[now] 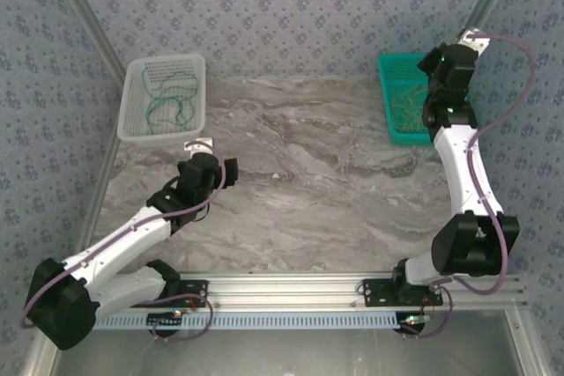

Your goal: Untangle the cables

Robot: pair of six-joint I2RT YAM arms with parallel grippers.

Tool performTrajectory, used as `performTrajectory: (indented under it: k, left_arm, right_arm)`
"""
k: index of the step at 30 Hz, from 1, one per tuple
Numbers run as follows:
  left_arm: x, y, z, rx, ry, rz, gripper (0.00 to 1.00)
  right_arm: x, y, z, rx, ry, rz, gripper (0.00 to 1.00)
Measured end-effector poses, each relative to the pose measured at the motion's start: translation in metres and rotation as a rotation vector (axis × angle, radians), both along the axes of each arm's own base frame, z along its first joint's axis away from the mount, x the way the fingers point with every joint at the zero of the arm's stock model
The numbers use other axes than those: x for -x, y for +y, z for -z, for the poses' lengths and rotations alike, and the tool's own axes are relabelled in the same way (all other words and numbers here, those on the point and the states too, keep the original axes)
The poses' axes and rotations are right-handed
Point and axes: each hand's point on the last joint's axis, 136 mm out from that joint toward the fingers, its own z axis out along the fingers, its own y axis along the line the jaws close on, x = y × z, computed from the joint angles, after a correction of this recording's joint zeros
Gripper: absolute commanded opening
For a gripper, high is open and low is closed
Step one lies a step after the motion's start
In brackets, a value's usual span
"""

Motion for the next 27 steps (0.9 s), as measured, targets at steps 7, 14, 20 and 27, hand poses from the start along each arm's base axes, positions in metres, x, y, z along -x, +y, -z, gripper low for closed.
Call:
performTrajectory:
  k: [7,14,20,27]
  left_arm:
    - [-0.002,-0.002,0.000,0.004,-0.003,0.003,0.95]
    - [-0.004,-0.003,0.006,-0.005,0.010,0.003,0.96]
    - [-0.005,-0.003,0.011,-0.014,0.023,0.000,0.97]
    - [-0.008,-0.003,0.019,-0.024,0.042,-0.005,0.97]
  right_arm:
    - [0.009,0.005,-0.072,0.048,-0.135,-0.015,0.00]
    - [-0.038,0.002,-0.080,0.111,-0.126,-0.011,0.00]
    - [-0.099,-0.001,-0.030,0.166,0.010,-0.002,0.00]
    - [-0.115,0.027,-0.007,0.259,0.099,-0.018,0.00]
